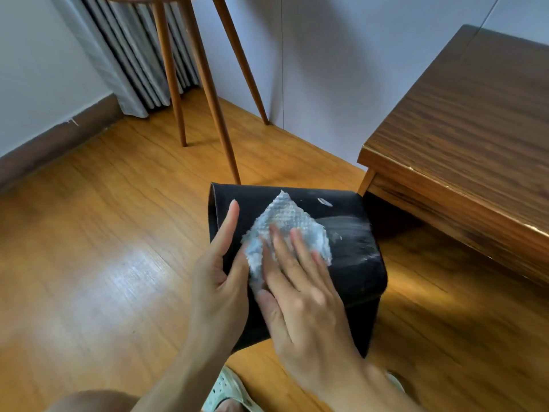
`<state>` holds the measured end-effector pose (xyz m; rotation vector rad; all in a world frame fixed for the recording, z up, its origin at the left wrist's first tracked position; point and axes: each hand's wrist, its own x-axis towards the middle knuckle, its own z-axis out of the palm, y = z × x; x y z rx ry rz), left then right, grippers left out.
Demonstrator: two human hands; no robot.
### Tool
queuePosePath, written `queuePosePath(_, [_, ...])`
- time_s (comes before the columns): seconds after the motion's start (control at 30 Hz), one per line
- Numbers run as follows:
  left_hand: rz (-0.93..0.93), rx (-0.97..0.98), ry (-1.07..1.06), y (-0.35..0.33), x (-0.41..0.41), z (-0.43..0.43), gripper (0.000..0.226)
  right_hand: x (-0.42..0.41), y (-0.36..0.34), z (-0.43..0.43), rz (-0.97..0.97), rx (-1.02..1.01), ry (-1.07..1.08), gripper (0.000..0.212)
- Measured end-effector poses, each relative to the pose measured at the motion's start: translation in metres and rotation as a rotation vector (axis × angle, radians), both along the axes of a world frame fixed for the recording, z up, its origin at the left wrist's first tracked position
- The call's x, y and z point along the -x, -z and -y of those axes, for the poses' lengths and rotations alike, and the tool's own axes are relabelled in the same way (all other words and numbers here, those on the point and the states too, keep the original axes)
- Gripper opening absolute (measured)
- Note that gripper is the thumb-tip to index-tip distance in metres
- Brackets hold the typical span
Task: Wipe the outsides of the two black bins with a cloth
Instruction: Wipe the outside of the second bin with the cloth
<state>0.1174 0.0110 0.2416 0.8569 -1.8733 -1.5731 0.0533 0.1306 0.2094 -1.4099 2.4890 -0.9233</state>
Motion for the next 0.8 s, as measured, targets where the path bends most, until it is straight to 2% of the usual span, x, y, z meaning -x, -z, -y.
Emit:
queuePosePath(0.1, [-0.037, -0.047, -0.004, -0.001, -0.002, -0.003, 0.057, 0.026, 0.004, -0.005, -0.106, -0.038, 0.066, 0.053])
queuePosePath(0.2, [-0.045, 0.001, 0.017, -0.006, -0.002, -0.010, 0.061, 0.077, 0.007, -0.017, 0.069, -0.116, 0.346, 0.054])
queuePosePath(0.27, [-0.040, 0.008, 0.047, -0.006, 0.000, -0.015, 0.062, 0.078, 0.005, -0.018, 0.151, -0.110, 0.426, 0.056])
queuePosePath(0.37, [-0.033, -0.044, 0.046, -0.002, 0.002, -0.014, 0.062, 0.025, -0.003, -0.006, -0.008, -0.049, 0.215, 0.057])
queuePosePath(0.47, [-0.044, -0.110, 0.019, -0.003, 0.001, -0.011, 0.062, 0.000, -0.006, -0.006, -0.059, -0.016, 0.020, 0.058])
queuePosePath(0.53, [-0.052, -0.116, 0.005, -0.006, -0.001, -0.013, 0.058, 0.030, -0.001, -0.011, -0.100, -0.048, 0.092, 0.057])
queuePosePath(0.63, [-0.047, -0.080, 0.051, -0.012, -0.003, -0.021, 0.057, 0.078, 0.002, -0.019, 0.069, -0.117, 0.335, 0.054])
queuePosePath(0.67, [-0.045, -0.074, 0.058, -0.011, -0.003, -0.022, 0.058, 0.077, 0.000, -0.019, 0.098, -0.127, 0.355, 0.054])
queuePosePath(0.8, [-0.047, -0.100, 0.016, -0.005, -0.005, -0.014, 0.058, 0.010, -0.011, -0.007, -0.024, -0.068, 0.065, 0.057])
